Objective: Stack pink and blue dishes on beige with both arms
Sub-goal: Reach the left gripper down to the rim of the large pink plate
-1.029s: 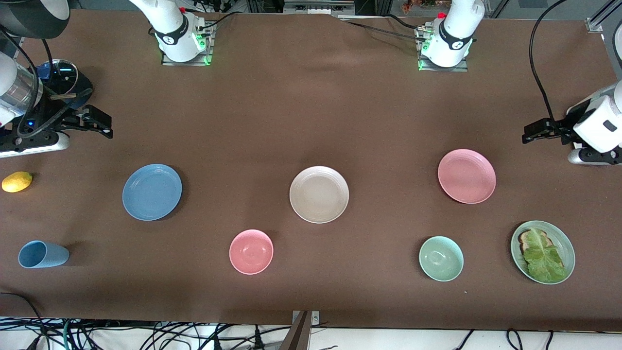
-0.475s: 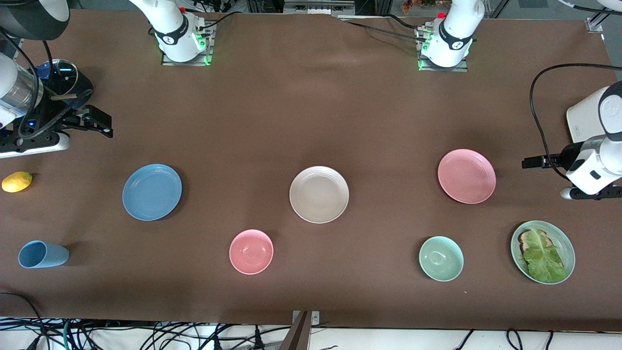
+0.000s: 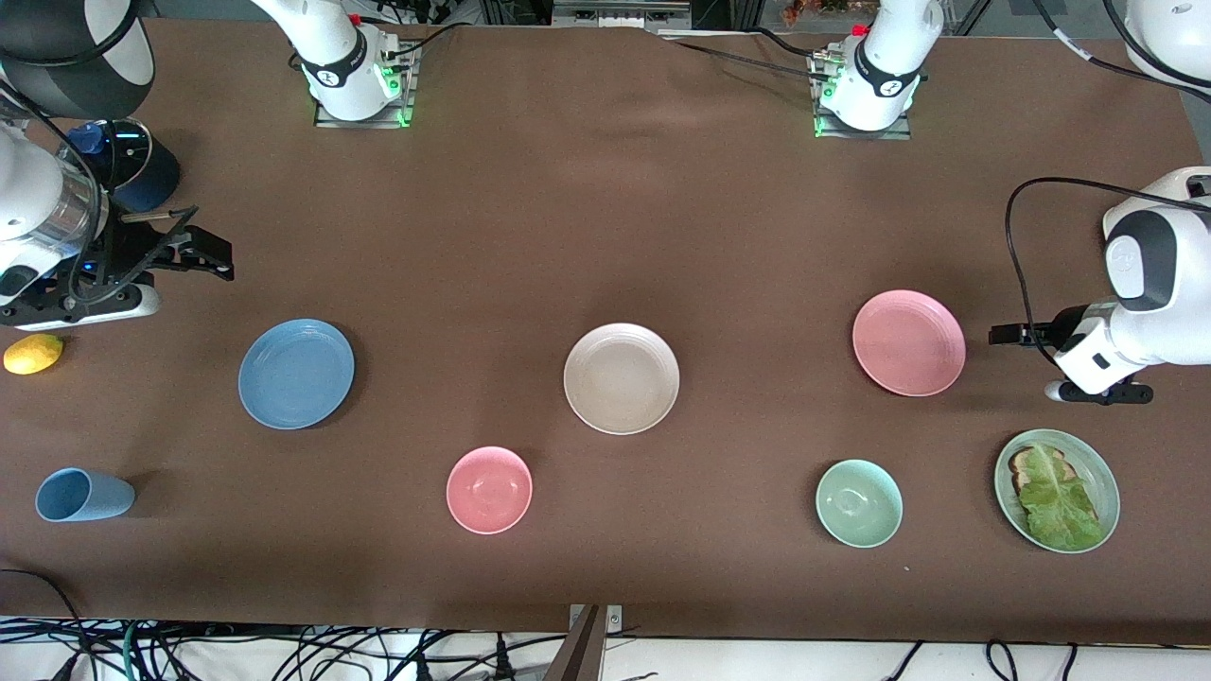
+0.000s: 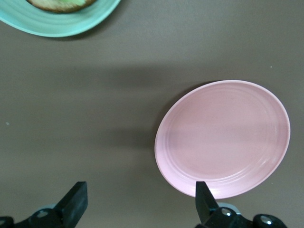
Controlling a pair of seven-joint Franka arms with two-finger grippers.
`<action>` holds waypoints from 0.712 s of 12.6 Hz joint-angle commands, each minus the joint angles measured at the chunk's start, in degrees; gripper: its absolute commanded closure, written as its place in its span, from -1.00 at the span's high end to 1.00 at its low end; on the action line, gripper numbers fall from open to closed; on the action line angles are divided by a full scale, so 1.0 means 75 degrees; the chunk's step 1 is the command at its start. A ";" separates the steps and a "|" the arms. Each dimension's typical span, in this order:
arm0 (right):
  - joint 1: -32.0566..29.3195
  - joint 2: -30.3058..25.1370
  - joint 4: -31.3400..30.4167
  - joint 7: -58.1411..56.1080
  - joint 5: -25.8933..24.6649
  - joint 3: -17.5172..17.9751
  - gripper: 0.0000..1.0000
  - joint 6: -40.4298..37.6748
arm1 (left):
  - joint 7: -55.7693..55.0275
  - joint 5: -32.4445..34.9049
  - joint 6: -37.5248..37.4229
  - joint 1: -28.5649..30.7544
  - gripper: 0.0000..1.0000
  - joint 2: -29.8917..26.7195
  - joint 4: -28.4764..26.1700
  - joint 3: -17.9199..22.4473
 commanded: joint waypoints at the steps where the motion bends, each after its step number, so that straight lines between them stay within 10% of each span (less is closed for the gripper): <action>1: -0.0055 -0.0103 0.0023 -0.0059 0.0030 0.0017 1.00 -0.0042 | 0.0225 -0.0126 0.1005 0.0020 1.00 -0.0223 -0.0956 -0.0155; 9: -0.0044 -0.0326 -0.0059 0.0000 0.0089 0.0017 1.00 -0.0065 | 0.0856 -0.0173 0.2580 0.0102 1.00 0.0409 -0.1792 -0.0225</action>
